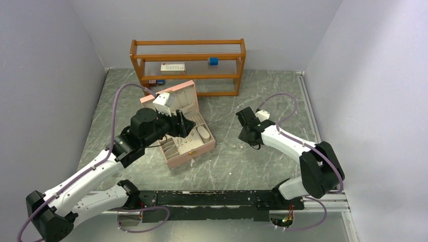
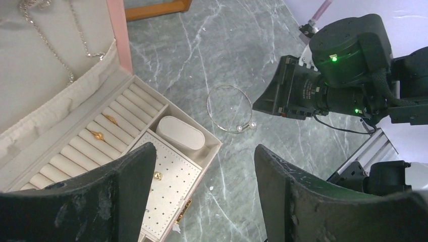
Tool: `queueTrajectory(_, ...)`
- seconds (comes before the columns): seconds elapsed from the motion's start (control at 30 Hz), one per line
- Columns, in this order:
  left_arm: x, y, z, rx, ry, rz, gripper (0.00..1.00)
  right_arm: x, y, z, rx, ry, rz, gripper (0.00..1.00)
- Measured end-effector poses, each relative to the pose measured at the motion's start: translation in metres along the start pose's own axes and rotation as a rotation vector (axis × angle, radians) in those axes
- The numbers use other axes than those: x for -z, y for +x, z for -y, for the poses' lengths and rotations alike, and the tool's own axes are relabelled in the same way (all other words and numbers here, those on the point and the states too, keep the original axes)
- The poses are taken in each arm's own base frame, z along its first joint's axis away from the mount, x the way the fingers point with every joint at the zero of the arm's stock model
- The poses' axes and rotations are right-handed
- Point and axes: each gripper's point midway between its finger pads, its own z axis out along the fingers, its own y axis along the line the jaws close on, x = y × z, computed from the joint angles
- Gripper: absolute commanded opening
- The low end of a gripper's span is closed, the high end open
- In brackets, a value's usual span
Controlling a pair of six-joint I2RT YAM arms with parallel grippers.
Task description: Organize the mixed jewelry
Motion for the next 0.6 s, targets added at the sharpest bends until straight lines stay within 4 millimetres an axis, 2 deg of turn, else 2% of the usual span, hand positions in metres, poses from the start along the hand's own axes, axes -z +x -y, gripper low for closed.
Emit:
queueTrajectory(0.1, -0.002, 0.003, 0.000, 0.012, 0.003, -0.012, 0.75, -0.003, 0.009, 0.000, 0.000, 0.003, -0.035, 0.49)
queueTrajectory(0.23, -0.004, 0.006, 0.000, 0.018, 0.002, -0.020, 0.75, -0.006, 0.023, 0.002, 0.006, 0.020, -0.080, 0.47)
queueTrajectory(0.43, -0.006, 0.008, 0.000, 0.017, 0.001, -0.028, 0.75, -0.015, 0.041, 0.006, 0.012, 0.059, -0.137, 0.32)
queueTrajectory(0.53, -0.006, 0.008, 0.000, 0.017, 0.001, -0.028, 0.75, -0.017, 0.042, 0.005, 0.009, 0.071, -0.144, 0.28)
queueTrajectory(0.6, -0.006, 0.008, 0.000, 0.017, 0.002, -0.028, 0.75, -0.018, 0.042, 0.005, 0.008, 0.077, -0.146, 0.21)
